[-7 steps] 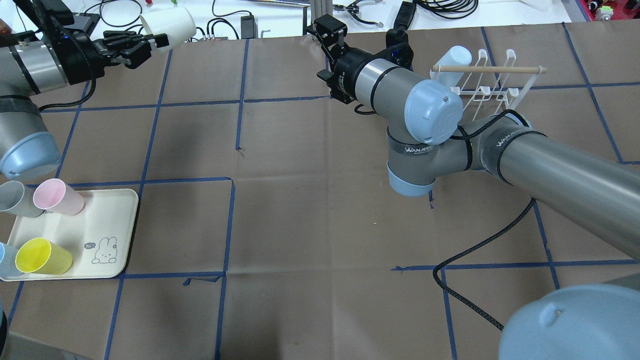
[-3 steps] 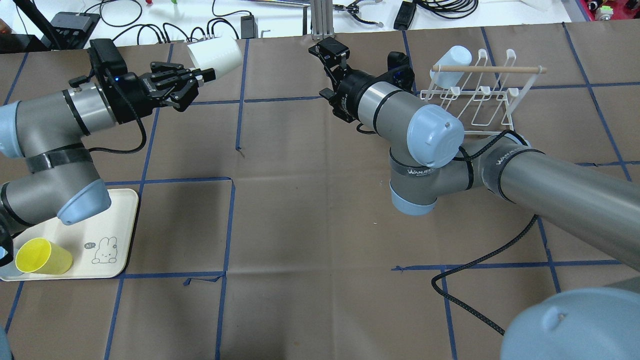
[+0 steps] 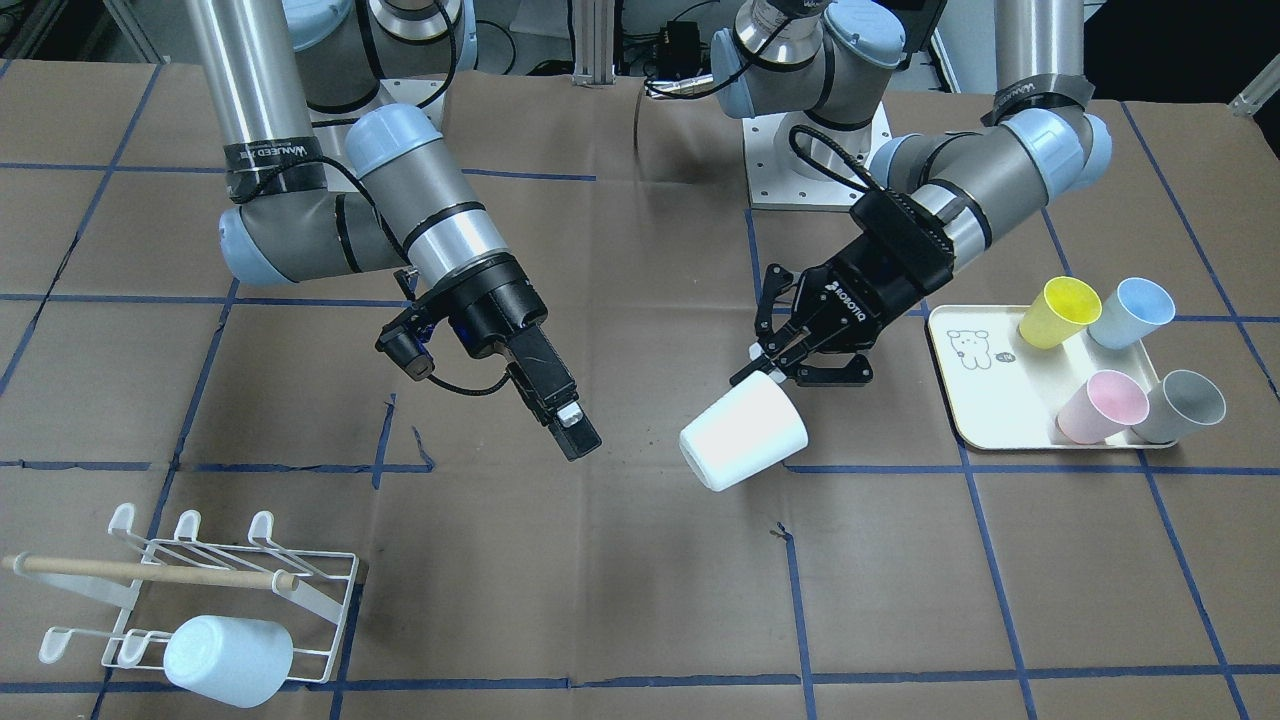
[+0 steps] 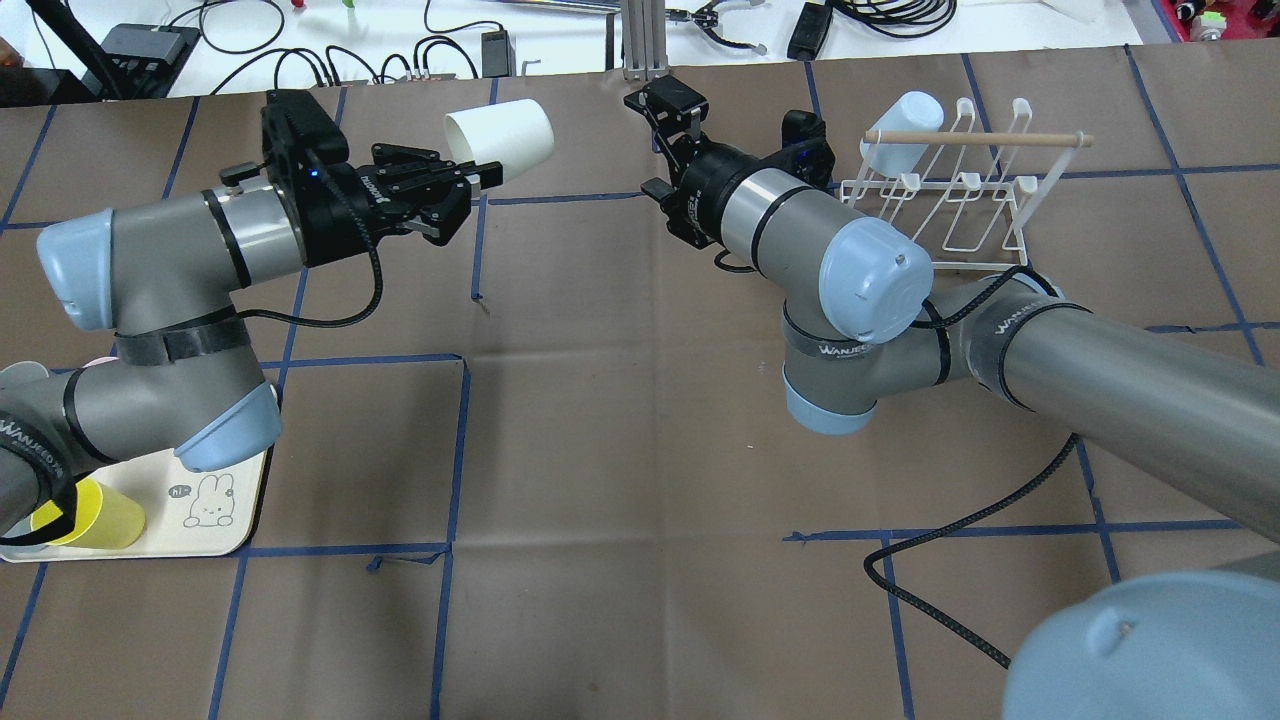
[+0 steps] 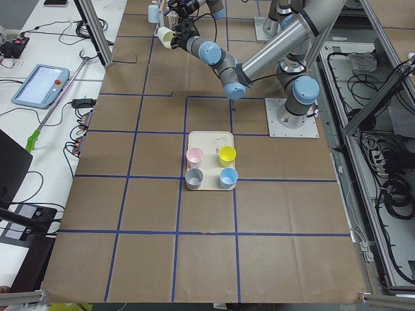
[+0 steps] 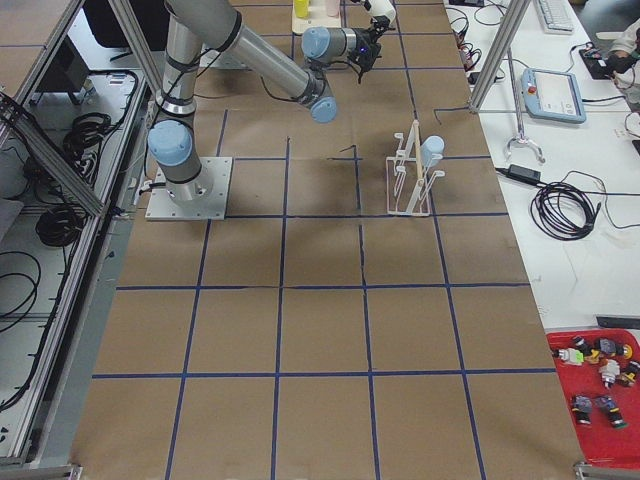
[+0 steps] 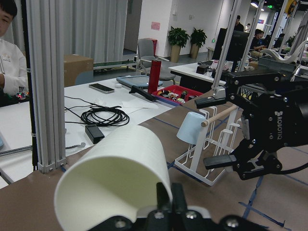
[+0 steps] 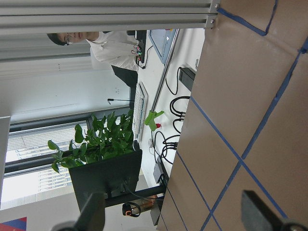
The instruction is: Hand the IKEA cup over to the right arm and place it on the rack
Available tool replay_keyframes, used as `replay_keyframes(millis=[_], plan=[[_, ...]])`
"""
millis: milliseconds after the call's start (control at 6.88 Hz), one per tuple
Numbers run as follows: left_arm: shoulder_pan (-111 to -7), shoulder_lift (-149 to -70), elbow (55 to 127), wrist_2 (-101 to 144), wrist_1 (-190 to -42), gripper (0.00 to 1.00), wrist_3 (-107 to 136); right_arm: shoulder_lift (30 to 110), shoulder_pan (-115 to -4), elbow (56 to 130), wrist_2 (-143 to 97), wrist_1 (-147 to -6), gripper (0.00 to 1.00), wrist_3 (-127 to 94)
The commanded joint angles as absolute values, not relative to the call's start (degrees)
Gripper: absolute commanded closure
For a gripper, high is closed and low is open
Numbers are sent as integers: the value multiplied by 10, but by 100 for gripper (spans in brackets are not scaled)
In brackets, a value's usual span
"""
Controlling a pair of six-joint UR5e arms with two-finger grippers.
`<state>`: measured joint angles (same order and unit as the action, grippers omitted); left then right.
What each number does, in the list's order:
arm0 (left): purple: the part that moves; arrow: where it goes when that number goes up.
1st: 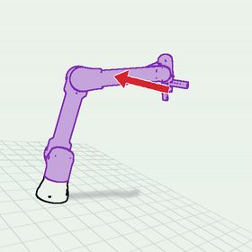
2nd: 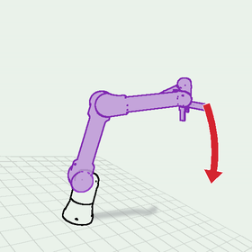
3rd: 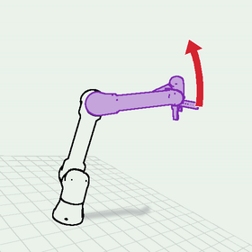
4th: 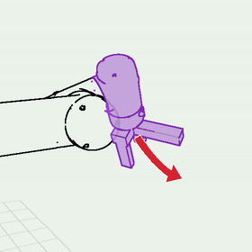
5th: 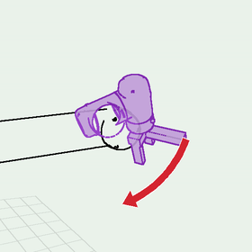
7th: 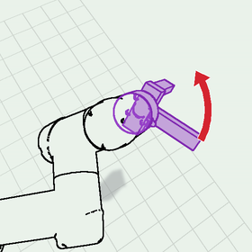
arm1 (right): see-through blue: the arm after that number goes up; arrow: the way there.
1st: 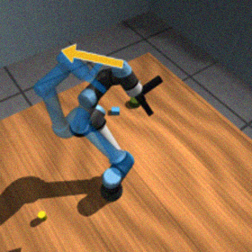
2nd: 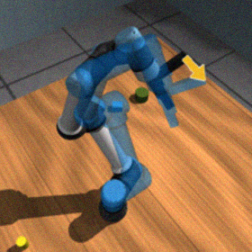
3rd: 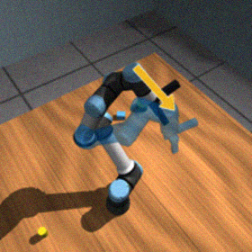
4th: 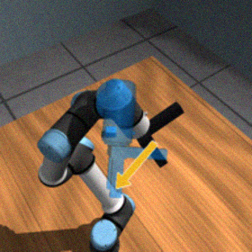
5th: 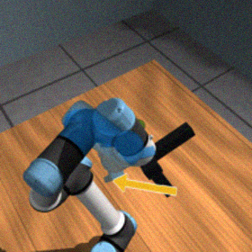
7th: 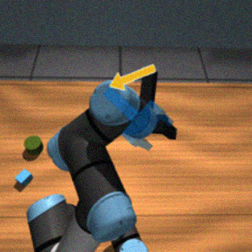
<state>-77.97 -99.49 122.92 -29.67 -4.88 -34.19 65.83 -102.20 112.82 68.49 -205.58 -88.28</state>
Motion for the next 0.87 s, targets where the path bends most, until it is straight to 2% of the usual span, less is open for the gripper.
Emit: replay_keyframes(millis=[0, 727], plan=[[-807, -998, 1216, -317, -36, 99, -297, 659, -1021, 1128, 690, -2057, 0, -884], [-830, -1001, 1208, -320, -29, 99, -274, 657, -1031, 1094, 683, -2057, 0, -947]])
